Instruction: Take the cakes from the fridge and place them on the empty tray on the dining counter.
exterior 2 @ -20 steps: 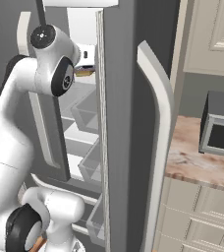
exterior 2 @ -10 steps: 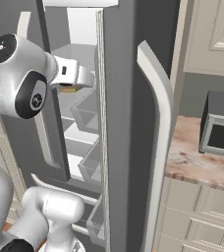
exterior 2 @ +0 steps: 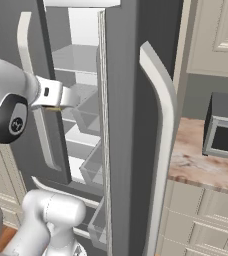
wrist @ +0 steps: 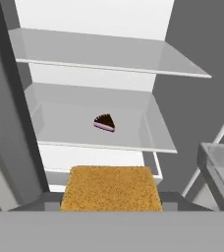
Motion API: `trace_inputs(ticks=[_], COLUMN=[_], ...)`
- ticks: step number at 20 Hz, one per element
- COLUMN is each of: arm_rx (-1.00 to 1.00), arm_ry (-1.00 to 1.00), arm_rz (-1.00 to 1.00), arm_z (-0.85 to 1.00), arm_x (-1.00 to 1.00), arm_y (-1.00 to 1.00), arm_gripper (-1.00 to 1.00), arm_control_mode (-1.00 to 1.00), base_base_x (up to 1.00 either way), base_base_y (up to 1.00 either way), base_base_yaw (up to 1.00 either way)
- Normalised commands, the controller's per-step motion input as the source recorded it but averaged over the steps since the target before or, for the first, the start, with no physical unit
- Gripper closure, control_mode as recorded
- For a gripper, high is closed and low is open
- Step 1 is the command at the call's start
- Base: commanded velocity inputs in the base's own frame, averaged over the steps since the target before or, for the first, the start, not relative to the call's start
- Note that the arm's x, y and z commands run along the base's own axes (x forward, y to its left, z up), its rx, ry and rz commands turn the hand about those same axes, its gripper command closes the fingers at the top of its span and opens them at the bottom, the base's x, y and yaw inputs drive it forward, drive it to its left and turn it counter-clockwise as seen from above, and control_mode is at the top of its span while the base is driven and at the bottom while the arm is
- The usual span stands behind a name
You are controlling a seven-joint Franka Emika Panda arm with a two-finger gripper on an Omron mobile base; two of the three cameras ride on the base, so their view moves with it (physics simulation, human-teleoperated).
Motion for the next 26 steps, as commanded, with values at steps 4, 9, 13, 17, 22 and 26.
trace_inputs(ticks=[4, 9, 13, 17, 22, 26], arm_rx=[0.0, 0.0, 0.01, 0.01, 0.01, 0.0], arm_ry=[0.0, 0.0, 0.01, 0.04, 0.01, 0.0], arm_rz=[0.0, 0.0, 0.0, 0.0, 0.0, 0.0], arm_z=[-0.52, -0.4, -0.36, -0.3, -0.09, 0.0], arm_x=[-0.31, -0.21, -0.16, -0.09, -0.11, -0.06], arm_y=[0.32, 0.17, 0.04, 0.0, 0.0, 0.0], arm_gripper=[1.0, 1.0, 1.0, 1.0, 1.0, 1.0], arm_control_mode=[-1.0, -1.0, -1.0, -1.0, -1.0, -1.0], base_base_x=[0.0, 0.0, 0.0, 0.0, 0.0, 0.0], base_base_y=[0.0, 0.0, 0.0, 0.0, 0.0, 0.0], base_base_yaw=[0.0, 0.0, 0.0, 0.0, 0.0, 0.0])
